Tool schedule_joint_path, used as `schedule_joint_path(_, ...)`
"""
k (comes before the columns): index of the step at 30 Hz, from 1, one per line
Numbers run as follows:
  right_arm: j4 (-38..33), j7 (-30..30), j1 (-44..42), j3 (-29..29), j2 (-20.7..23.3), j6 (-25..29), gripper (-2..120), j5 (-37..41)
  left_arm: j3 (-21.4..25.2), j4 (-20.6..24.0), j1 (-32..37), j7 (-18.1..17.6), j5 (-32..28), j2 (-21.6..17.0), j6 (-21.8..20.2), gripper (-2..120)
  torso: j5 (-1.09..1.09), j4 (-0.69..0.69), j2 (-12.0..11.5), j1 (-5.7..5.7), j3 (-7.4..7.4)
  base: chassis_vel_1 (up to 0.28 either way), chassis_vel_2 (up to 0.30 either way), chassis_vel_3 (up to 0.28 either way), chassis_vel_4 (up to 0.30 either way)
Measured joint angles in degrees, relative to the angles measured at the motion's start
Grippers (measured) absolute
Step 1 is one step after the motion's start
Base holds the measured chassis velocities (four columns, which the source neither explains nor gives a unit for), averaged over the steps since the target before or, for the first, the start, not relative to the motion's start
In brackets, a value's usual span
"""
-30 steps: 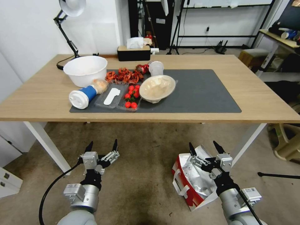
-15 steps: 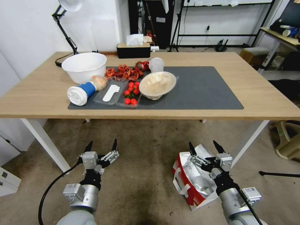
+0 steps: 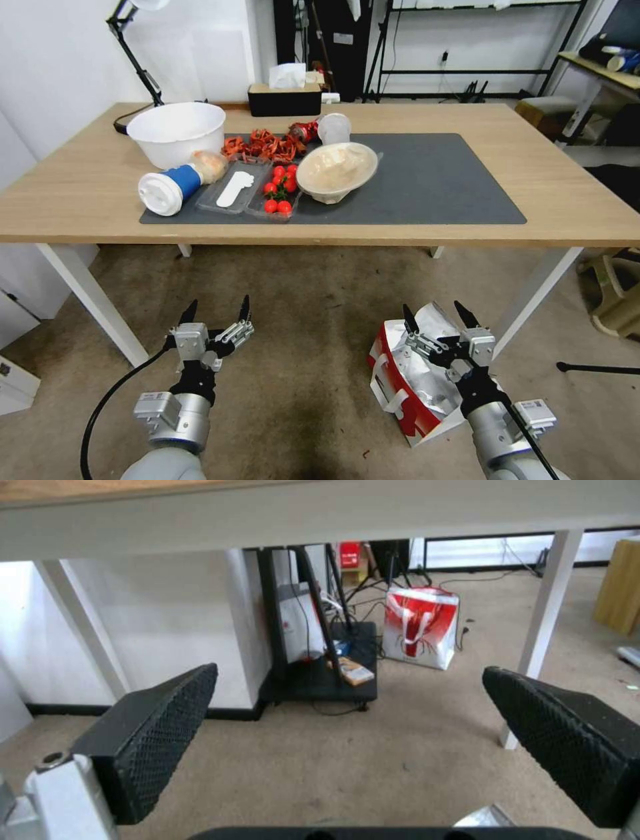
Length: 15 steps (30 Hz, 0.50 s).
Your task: Pick up the food delivery bag from the floor and place it on the table.
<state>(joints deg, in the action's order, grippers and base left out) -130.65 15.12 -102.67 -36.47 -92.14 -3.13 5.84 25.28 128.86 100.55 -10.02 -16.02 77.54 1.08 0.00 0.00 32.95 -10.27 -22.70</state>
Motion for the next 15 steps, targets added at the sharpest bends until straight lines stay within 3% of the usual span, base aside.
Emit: schedule_joint_path(15,-0.4,0.0,0.0,-0.2,0.0,0.0,100,0.3,-0.1,0.1,0.3,0.1,0.0,-0.1,0.3,100,0.00,0.00,-3.3,1.25,2.09,0.000,0.000,0.000,0.000)
